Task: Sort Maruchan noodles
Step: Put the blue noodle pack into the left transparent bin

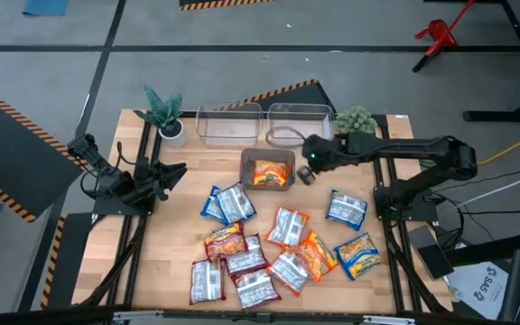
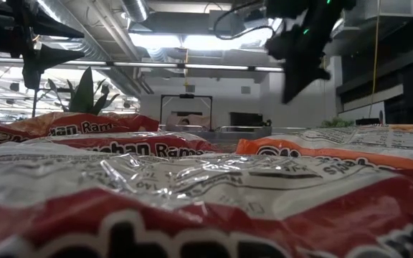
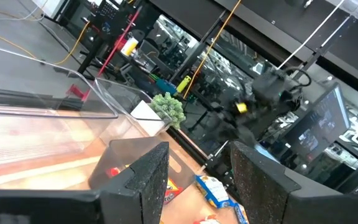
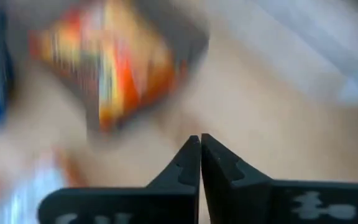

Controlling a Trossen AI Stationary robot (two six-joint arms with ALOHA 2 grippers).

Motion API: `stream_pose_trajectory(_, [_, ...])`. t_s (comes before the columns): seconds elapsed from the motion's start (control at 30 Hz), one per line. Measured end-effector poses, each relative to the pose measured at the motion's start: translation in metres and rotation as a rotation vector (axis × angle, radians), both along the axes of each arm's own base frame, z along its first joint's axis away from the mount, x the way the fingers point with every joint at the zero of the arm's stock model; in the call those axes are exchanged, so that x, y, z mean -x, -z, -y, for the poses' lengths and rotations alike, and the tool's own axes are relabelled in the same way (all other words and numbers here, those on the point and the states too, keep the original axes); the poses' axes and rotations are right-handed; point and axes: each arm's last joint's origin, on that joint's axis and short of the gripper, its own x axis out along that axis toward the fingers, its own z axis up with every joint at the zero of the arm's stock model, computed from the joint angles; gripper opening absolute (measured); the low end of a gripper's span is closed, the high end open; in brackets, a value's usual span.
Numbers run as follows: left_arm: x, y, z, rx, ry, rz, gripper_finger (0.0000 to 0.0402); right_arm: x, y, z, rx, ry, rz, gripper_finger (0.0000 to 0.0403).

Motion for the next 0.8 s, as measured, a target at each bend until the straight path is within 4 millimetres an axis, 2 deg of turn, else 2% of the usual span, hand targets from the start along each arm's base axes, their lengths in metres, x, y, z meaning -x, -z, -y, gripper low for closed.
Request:
stream_pose_trajectory(0.1, [0.000, 0.001, 0.000, -0.008, 0.000, -0.009, 0.0167, 0.012, -0.005, -0.023, -0.118, -0.101, -0.156, 0.0040])
stream_pose_trajectory(0.23, [0.000, 0.002, 0.000, -0.015, 0.000, -0.019, 0.0167, 0.025, -0.003, -0.058, -0.162, -0.178, -0.301, 0.0126])
stream_pose_trajectory(0.43, [0.000, 0.002, 0.000, -0.016, 0.000, -0.020, 0.0167, 0.030, 0.008, -0.103, -0.078, -0.146, -0.255, 0.0287])
stream_pose_trajectory(0.53, [-0.001, 0.002, 0.000, -0.017, -0.001, -0.021, 0.0167, 0.034, 0.024, -0.116, -0.034, -0.094, -0.272, 0.0347])
stream_pose_trajectory(0.67, [0.000, 0.002, 0.000, -0.017, -0.001, -0.021, 0.0167, 0.044, 0.051, -0.122, -0.035, -0.035, -0.375, 0.0392])
stream_pose_trajectory(0.8, [0.000, 0.002, 0.000, -0.018, -0.001, -0.021, 0.0167, 0.047, 0.075, -0.124, -0.089, 0.005, -0.404, 0.0394])
